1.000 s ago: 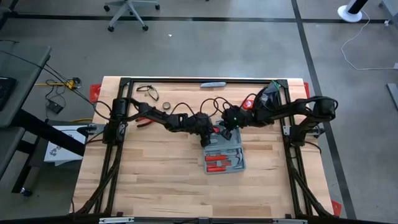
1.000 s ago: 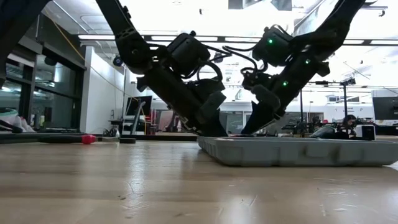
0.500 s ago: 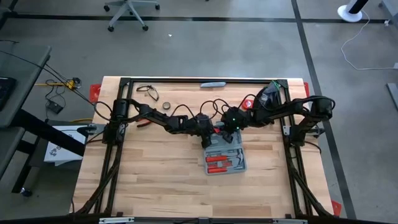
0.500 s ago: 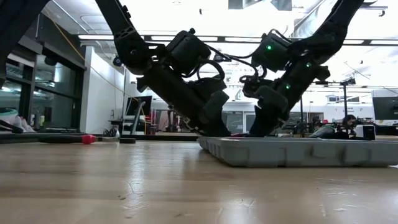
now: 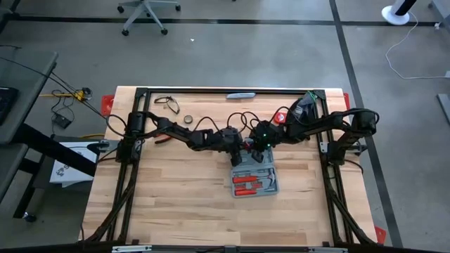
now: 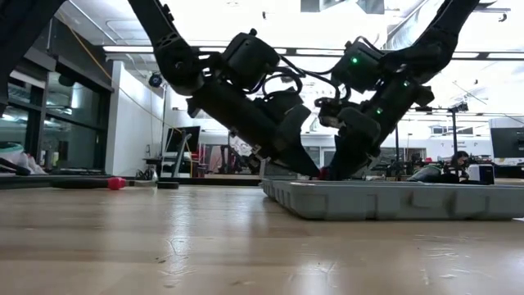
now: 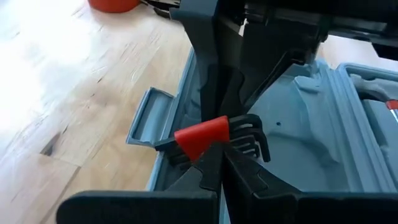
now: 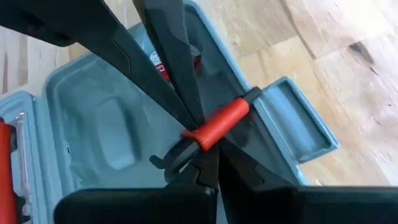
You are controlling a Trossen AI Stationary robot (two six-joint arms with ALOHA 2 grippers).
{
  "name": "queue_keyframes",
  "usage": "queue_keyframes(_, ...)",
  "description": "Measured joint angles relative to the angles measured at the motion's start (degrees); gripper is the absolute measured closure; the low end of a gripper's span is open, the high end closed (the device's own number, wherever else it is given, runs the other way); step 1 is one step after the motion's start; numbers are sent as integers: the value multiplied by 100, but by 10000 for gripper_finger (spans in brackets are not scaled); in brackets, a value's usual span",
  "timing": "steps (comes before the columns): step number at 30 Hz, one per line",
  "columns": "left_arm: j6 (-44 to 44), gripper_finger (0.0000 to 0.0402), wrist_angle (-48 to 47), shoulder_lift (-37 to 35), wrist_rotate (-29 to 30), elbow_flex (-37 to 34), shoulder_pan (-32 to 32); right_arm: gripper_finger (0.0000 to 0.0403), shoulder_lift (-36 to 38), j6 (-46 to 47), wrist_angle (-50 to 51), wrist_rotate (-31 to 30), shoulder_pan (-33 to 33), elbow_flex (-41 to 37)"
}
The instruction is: Prefit tool cases
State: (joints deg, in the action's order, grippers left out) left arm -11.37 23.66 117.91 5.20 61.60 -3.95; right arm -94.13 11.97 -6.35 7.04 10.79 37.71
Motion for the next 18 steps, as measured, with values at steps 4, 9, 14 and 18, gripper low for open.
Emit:
queue_keyframes(4,22,401,-191,-7,4,90,0,403,0,-11,101,-93,8,0)
queue_keyframes(9,47,401,-255,-7,8,90,16,403,8,-2,262,-246,9,7)
queue_keyframes(14,43,401,-291,119,15,101,33,403,20,1,357,-373,6,13)
queue_keyframes(18,-38,401,-258,180,28,107,31,403,127,3,587,-570,9,15)
